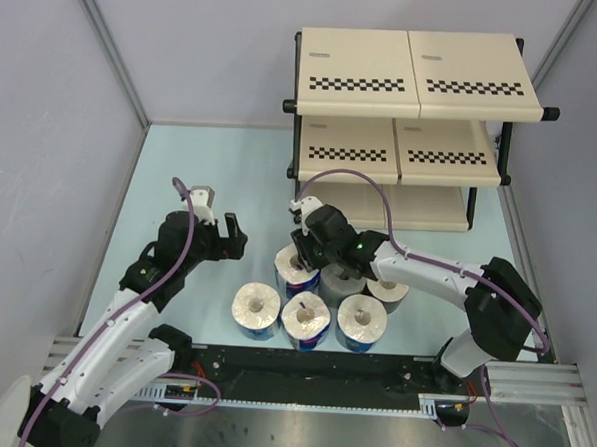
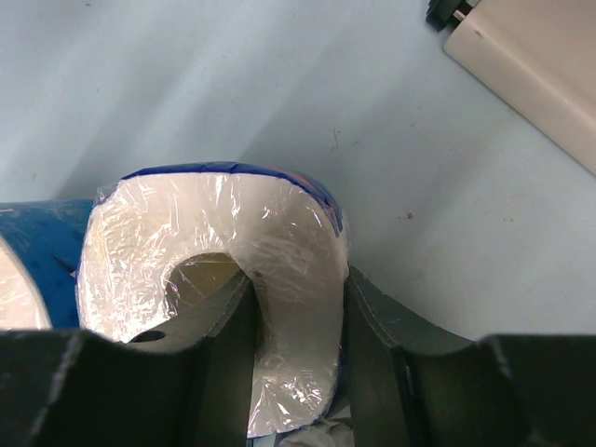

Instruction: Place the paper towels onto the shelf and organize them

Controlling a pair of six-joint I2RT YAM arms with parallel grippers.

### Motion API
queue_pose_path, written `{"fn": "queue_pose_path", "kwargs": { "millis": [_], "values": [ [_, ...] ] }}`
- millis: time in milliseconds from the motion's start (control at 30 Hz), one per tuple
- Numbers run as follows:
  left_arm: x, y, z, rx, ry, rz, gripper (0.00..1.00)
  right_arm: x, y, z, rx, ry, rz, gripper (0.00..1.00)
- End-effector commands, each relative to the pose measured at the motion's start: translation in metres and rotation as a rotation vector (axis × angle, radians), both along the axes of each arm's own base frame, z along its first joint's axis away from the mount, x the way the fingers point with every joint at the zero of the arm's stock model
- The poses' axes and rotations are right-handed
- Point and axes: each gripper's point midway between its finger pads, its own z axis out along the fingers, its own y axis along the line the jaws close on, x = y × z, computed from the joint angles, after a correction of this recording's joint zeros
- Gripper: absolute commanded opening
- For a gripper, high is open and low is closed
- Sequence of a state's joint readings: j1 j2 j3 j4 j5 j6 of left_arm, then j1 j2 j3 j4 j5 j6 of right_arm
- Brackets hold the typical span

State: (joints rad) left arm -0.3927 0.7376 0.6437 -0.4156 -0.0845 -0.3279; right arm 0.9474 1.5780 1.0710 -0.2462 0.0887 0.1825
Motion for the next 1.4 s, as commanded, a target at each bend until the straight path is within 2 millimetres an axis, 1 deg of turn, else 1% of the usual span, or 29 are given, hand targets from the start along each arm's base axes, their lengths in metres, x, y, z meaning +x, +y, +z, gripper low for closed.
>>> {"fn": "queue_pose_path", "kwargs": {
  "millis": [0,33,67,133,167,233,300,367,400,467,533,600,633,700,733,833,867,933,967,1033,1067,1133,1167,1200,1267,1300,1367],
  "values": [
    [0.005,-0.001,0.019,0.006,-0.047,-0.007,1.0,0.007,0.014,0.075,0.151,-0.098,0.005,0.32],
    [0.005,-0.001,0.019,0.006,-0.046,-0.007,1.0,0.007,0.014,0.081,0.16,-0.106,0.005,0.32],
    [0.005,-0.001,0.019,0.006,-0.046,-0.007,1.0,0.006,0.014,0.098,0.191,-0.129,0.008,0.32],
    [0.005,-0.001,0.019,0.007,-0.044,-0.008,1.0,0.004,0.012,0.113,0.211,-0.148,0.009,0.32],
    [0.005,-0.001,0.018,0.008,-0.041,-0.007,1.0,0.002,0.012,0.129,0.235,-0.172,0.017,0.31],
    [0.006,-0.001,0.018,0.008,-0.041,-0.007,1.0,-0.001,0.009,0.143,0.248,-0.187,0.016,0.31],
    [0.005,-0.001,0.018,0.009,-0.038,-0.008,1.0,-0.006,0.006,0.168,0.288,-0.217,0.024,0.3],
    [0.006,-0.001,0.017,0.01,-0.037,-0.007,1.0,-0.011,0.002,0.183,0.309,-0.235,0.026,0.28],
    [0.006,-0.002,0.017,0.009,-0.037,-0.008,1.0,-0.014,-0.001,0.199,0.335,-0.259,0.025,0.29],
    [0.006,-0.002,0.017,0.01,-0.036,-0.008,1.0,-0.017,-0.007,0.215,0.362,-0.281,0.015,0.28],
    [0.006,-0.003,0.017,0.008,-0.033,-0.012,1.0,-0.016,-0.018,0.238,0.386,-0.321,-0.02,0.27],
    [0.007,-0.003,0.015,0.008,-0.027,-0.014,1.0,-0.013,-0.027,0.255,0.389,-0.358,-0.056,0.26],
    [0.006,-0.004,0.014,0.007,-0.025,-0.017,1.0,-0.014,-0.034,0.27,0.399,-0.379,-0.068,0.26],
    [0.007,-0.005,0.013,0.009,-0.019,-0.022,1.0,-0.012,-0.044,0.287,0.401,-0.416,-0.097,0.25],
    [0.007,-0.005,0.012,0.01,-0.016,-0.022,1.0,-0.013,-0.05,0.308,0.43,-0.448,-0.11,0.24],
    [0.007,-0.005,0.011,0.011,-0.011,-0.021,1.0,-0.01,-0.066,0.339,0.436,-0.523,-0.147,0.24],
    [0.007,-0.005,0.011,0.011,-0.01,-0.021,1.0,-0.009,-0.075,0.362,0.458,-0.563,-0.18,0.23],
    [0.006,-0.005,0.01,0.012,-0.007,-0.021,1.0,-0.007,-0.085,0.381,0.446,-0.612,-0.201,0.22],
    [0.006,-0.005,0.011,0.012,-0.008,-0.021,1.0,-0.005,-0.093,0.402,0.464,-0.649,-0.233,0.22],
    [0.006,-0.004,0.01,0.013,-0.004,-0.019,1.0,-0.003,-0.101,0.417,0.468,-0.679,-0.263,0.21],
    [0.005,-0.004,0.011,0.012,-0.007,-0.019,1.0,0.0,-0.109,0.433,0.471,-0.718,-0.293,0.2],
    [0.005,-0.004,0.01,0.013,-0.006,-0.018,1.0,0.003,-0.117,0.447,0.478,-0.751,-0.327,0.19],
    [0.005,-0.004,0.011,0.011,-0.007,-0.017,1.0,0.011,-0.12,0.45,0.462,-0.764,-0.355,0.18],
    [0.004,-0.003,0.01,0.012,-0.005,-0.017,1.0,0.011,-0.126,0.465,0.484,-0.786,-0.374,0.18],
    [0.004,-0.003,0.01,0.011,-0.007,-0.017,1.0,0.021,-0.135,0.474,0.481,-0.809,-0.417,0.17],
    [0.003,-0.003,0.009,0.011,-0.002,-0.018,1.0,0.027,-0.136,0.483,0.49,-0.82,-0.434,0.16],
    [0.003,-0.004,0.008,0.009,0.001,-0.019,1.0,0.035,-0.136,0.49,0.495,-0.827,-0.439,0.15]
  ]
}}
